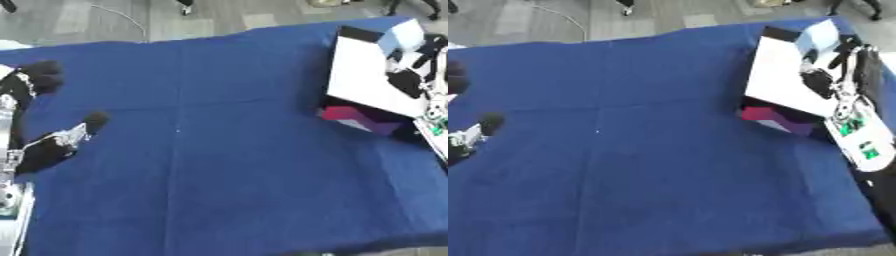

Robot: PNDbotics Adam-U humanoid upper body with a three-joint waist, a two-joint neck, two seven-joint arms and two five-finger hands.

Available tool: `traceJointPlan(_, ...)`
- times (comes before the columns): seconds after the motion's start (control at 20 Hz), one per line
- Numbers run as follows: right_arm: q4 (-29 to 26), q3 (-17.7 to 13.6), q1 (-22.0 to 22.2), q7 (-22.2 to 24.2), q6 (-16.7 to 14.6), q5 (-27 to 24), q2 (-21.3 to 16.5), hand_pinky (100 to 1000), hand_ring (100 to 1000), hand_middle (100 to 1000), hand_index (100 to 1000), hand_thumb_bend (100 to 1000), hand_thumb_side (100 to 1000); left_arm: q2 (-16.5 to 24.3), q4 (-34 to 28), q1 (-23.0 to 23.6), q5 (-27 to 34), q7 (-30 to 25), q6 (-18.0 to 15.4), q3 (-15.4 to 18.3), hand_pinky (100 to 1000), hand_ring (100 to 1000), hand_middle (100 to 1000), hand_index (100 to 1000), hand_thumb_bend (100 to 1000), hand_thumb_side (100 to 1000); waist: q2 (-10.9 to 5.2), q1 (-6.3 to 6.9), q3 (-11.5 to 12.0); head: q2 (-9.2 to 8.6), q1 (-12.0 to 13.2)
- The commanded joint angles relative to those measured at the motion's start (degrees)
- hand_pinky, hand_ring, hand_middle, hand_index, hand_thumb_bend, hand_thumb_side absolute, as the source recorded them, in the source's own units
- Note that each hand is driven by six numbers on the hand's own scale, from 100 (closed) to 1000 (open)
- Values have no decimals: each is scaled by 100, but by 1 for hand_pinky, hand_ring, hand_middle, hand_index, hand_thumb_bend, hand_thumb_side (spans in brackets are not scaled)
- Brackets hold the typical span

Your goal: Pick up the objects with one hand, pass them to the other hand, and then place them into the box on the other side of the table.

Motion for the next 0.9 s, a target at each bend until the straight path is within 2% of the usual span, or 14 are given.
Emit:
traceJointPlan(0.05, 375, 38, -27, 66, -25, -156, -174, 392, 877, 421, 602, 100, 104, 109, -147, -42, -63, -5, 20, 61, 740, 691, 693, 805, 778, 524, 42, 55, 11, -15, -22)
traceJointPlan(0.1, 463, 50, -18, 118, -4, -183, -167, 399, 881, 441, 650, 100, 220, 106, -151, -41, -75, -7, 22, 63, 741, 692, 693, 806, 779, 524, 43, 52, 16, -15, -28)
traceJointPlan(0.15, 530, 58, -11, 172, 17, -197, -163, 418, 894, 479, 727, 100, 215, 105, -156, -38, -84, -8, 22, 64, 741, 692, 693, 806, 779, 525, 44, 51, 20, -15, -32)
traceJointPlan(0.2, 577, 64, -5, 226, 40, -191, -161, 434, 905, 513, 774, 100, 301, 105, -160, -35, -93, -10, 22, 64, 741, 692, 693, 806, 780, 525, 45, 50, 23, -15, -32)
traceJointPlan(0.25, 601, 65, -2, 273, 58, -162, -163, 450, 920, 567, 833, 100, 480, 105, -164, -33, -97, -11, 22, 64, 741, 692, 693, 806, 779, 525, 46, 49, 25, -15, -32)
traceJointPlan(0.4, 574, 41, 0, 328, 96, 94, -175, 480, 945, 658, 944, 100, 701, 103, -171, -34, -112, -11, 22, 66, 741, 692, 693, 807, 779, 526, 48, 45, 27, -15, -31)
traceJointPlan(0.45, 538, 23, -4, 324, 121, 220, -178, 484, 950, 683, 968, 100, 736, 101, -170, -33, -115, -12, 23, 65, 741, 692, 693, 807, 779, 527, 49, 44, 28, -15, -29)
traceJointPlan(0.55, 419, -27, -14, 274, 174, 494, -185, 489, 950, 715, 1000, 100, 748, 96, -165, -32, -115, -10, 22, 65, 741, 692, 693, 807, 779, 527, 49, 41, 27, -15, -24)
traceJointPlan(0.7, 158, -113, -27, 210, 282, 978, -198, 502, 947, 732, 1000, 100, 770, 95, -154, -26, -118, -10, 23, 67, 741, 692, 693, 807, 780, 527, 49, 39, 25, -15, -20)
traceJointPlan(0.9, -261, -175, -30, 600, 407, 1627, -227, 572, 964, 780, 1000, 100, 775, 90, -146, -24, -117, -9, 18, 69, 741, 692, 693, 808, 780, 528, 42, 31, 25, -15, -18)
